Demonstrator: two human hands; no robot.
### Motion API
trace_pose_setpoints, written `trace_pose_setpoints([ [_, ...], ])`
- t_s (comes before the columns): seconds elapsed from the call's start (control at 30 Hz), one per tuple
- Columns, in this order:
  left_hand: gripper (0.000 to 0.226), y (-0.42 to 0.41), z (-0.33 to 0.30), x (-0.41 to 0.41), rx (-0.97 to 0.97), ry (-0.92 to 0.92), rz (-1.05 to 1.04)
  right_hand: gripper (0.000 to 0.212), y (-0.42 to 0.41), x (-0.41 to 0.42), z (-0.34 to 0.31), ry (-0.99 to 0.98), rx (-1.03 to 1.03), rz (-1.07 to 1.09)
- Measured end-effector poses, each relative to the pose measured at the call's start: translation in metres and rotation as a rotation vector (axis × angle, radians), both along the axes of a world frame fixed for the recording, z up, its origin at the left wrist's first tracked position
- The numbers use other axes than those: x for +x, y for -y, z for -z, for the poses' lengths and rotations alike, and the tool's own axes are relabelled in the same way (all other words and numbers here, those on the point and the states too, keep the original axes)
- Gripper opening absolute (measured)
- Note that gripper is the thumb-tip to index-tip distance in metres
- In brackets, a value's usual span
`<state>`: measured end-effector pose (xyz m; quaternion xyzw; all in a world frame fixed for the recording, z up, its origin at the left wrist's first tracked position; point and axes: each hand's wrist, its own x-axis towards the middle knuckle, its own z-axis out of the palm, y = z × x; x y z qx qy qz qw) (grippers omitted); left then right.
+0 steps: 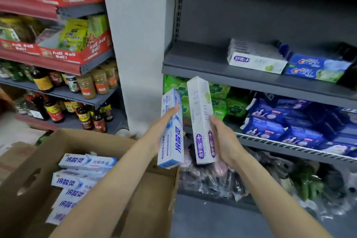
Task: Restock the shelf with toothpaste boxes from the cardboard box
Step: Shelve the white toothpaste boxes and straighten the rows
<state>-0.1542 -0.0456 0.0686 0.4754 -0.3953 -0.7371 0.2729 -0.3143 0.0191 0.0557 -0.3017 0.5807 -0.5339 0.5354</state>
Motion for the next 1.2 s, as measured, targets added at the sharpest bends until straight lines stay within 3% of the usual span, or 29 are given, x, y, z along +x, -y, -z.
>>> trace_pose_setpoints([
  [0.13, 0.035, -0.001, -0.028, -0.076, -0.093, 0.001, 0.003, 0.026, 0.001, -0.072, -0.028, -0.29, -0.059, -0.01],
  [0.3, 0.038, 0.006, -0.051, -0.146, -0.209, -0.018, -0.004, 0.032, 0.007, -0.141, -0.06, -0.426, -0.129, 0.035],
  [0.43, 0.03, 0.018, -0.06, -0.189, -0.39, 0.081, 0.07, 0.018, 0.022, -0.179, -0.07, -0.344, -0.166, 0.178],
  [0.57, 0.05, 0.051, -0.065, -0.21, -0.609, 0.198, 0.22, 0.017, 0.044, -0.206, -0.086, -0.219, -0.272, 0.23],
  [0.67, 0.054, 0.085, -0.085, -0.219, -0.78, 0.329, 0.292, 0.031, 0.064, -0.224, -0.1, -0.174, -0.34, 0.196],
  [0.83, 0.057, 0.127, -0.13, -0.23, -1.217, 0.866, 0.459, 0.083, 0.094, -0.28, -0.12, -0.265, -0.43, 0.321],
  [0.93, 0.06, 0.146, -0.137, -0.243, -1.338, 1.072, 0.479, 0.054, 0.1, -0.3, -0.122, -0.526, -0.377, 0.198],
  [1.0, 0.063, 0.156, -0.136, -0.251, -1.356, 1.116, 0.453, 0.035, 0.104, -0.307, -0.117, -0.663, -0.335, 0.146],
  [1.2, 0.055, 0.172, -0.123, -0.274, -1.199, 0.852, 0.333, 0.022, 0.125, -0.324, -0.095, -0.807, -0.34, 0.252],
])
